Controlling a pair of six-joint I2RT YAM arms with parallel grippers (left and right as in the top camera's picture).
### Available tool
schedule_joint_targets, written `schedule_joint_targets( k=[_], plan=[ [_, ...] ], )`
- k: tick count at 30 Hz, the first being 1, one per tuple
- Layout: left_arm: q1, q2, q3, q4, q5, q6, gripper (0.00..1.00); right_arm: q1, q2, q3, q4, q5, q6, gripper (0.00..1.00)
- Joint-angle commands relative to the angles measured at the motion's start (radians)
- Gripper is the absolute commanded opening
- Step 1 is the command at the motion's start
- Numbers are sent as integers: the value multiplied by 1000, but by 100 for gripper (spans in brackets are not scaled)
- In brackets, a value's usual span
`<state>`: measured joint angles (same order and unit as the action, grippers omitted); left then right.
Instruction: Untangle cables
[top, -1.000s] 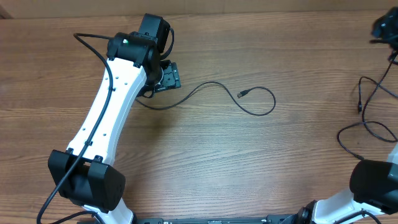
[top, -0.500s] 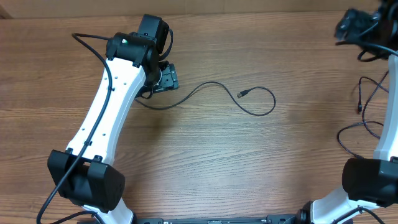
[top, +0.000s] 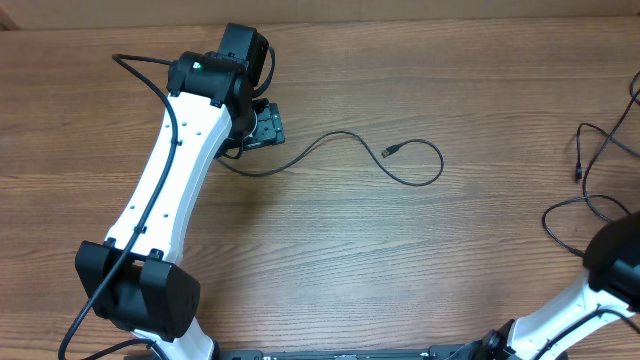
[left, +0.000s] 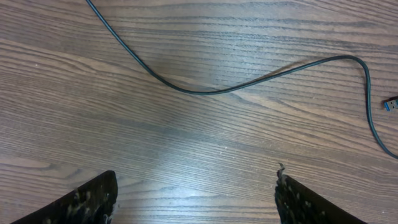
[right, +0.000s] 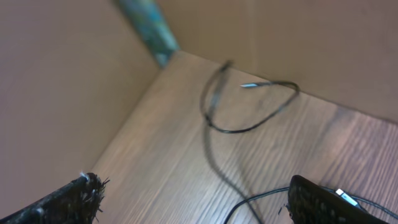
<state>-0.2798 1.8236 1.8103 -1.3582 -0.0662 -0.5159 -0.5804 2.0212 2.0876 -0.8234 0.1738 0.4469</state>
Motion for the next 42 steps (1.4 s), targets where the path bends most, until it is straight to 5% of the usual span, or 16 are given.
schedule_joint_targets(
  k=[1,16,20,25,29,35,36,39,42],
  plan=[
    [6,-12,-7,-2,-19,15,81,-40,62,6,41,5,62,94],
    [5,-12,-7,-26,-19,15,81,-43,222,6,165,-72,62,89],
    [5,-12,-7,-29,-19,16,80,-43,227,6,167,-134,61,68],
    [5,-12,-7,-29,-19,16,80,-43,227,6,90,-246,61,16],
    [5,-12,-7,-28,-19,16,80,-44,196,7,-95,-299,39,7],
    [5,-12,-7,-25,-21,23,81,-44,119,7,-262,-261,-10,6],
    [5,-12,-7,-25,-24,24,80,-44,117,7,-236,-245,-10,9],
    [5,-12,-7,-25,-23,27,80,-43,118,7,-157,-226,-11,38],
    [5,-12,-7,-25,-23,26,80,-43,118,7,-70,-216,-32,41]
  ],
)
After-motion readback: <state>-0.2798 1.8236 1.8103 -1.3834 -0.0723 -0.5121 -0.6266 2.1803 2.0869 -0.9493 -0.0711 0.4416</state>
